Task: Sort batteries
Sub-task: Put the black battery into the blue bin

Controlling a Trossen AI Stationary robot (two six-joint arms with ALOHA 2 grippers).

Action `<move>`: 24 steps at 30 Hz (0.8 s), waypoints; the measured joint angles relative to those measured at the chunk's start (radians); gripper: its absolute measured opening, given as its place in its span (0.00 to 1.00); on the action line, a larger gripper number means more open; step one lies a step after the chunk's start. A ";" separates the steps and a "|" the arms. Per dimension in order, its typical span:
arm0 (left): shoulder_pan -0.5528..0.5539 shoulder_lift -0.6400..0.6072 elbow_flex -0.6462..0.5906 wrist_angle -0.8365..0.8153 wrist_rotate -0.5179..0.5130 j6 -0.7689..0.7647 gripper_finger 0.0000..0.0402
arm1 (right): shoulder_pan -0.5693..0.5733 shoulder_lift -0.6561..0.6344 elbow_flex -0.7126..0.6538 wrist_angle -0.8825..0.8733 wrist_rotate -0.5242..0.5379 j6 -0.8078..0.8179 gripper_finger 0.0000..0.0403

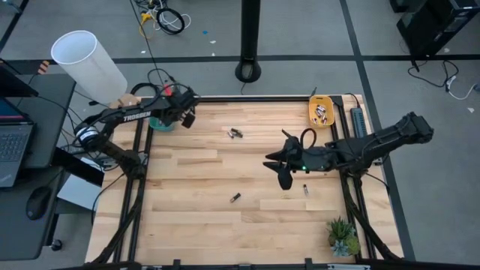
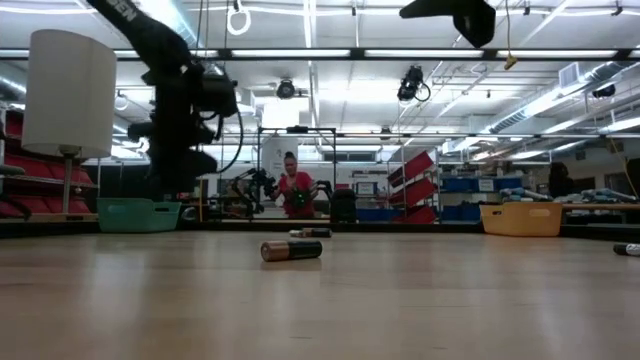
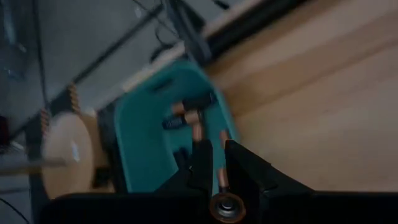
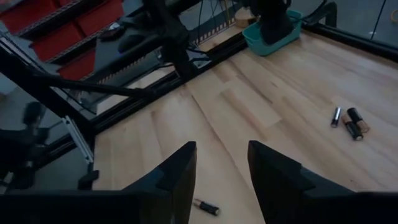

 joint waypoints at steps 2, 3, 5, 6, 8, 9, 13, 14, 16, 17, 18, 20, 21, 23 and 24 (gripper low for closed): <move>0.034 0.000 -0.038 0.014 0.037 0.002 0.11 | 0.022 0.000 0.000 -0.001 0.029 0.020 0.38; 0.046 0.000 -0.053 0.017 0.039 0.002 0.11 | 0.031 0.000 0.000 -0.001 0.042 0.027 0.38; 0.059 0.000 -0.074 0.030 0.017 -0.001 0.13 | 0.045 0.000 0.000 -0.001 0.068 0.039 0.38; 0.062 0.000 -0.081 0.035 0.008 -0.001 0.15 | 0.049 0.000 0.000 -0.001 0.079 0.043 0.38; 0.070 0.000 -0.090 0.034 0.006 0.002 0.20 | 0.054 0.000 0.000 -0.001 0.090 0.044 0.38; 0.074 0.000 -0.091 0.034 0.005 0.004 0.22 | 0.054 0.000 0.000 -0.001 0.090 0.044 0.38; 0.079 0.000 -0.091 0.029 0.006 0.004 0.29 | 0.037 0.000 0.000 -0.003 0.090 0.040 0.38; 0.079 0.000 -0.089 0.027 0.020 0.004 0.31 | 0.032 0.000 0.000 -0.005 0.090 0.040 0.38; 0.077 0.000 -0.078 0.026 0.085 0.012 0.32 | 0.023 0.000 0.000 -0.015 0.084 0.038 0.38; 0.071 -0.003 -0.071 0.030 0.127 0.024 0.32 | 0.019 0.000 0.000 -0.025 0.073 0.032 0.38; 0.062 -0.010 -0.067 0.039 0.170 0.030 0.33 | 0.015 0.000 0.000 -0.044 0.055 0.023 0.38; 0.018 -0.032 -0.061 0.077 0.259 0.033 0.33 | 0.013 0.000 -0.001 -0.108 0.032 0.021 0.38; -0.015 -0.047 -0.060 0.100 0.299 0.033 0.33 | 0.015 0.000 -0.009 -0.134 0.028 0.026 0.38; -0.101 -0.071 -0.059 0.146 0.341 0.028 0.33 | 0.025 0.000 -0.041 -0.172 0.025 0.051 0.38; -0.150 -0.080 -0.059 0.167 0.355 0.027 0.33 | 0.034 0.000 -0.064 -0.179 0.024 0.065 0.38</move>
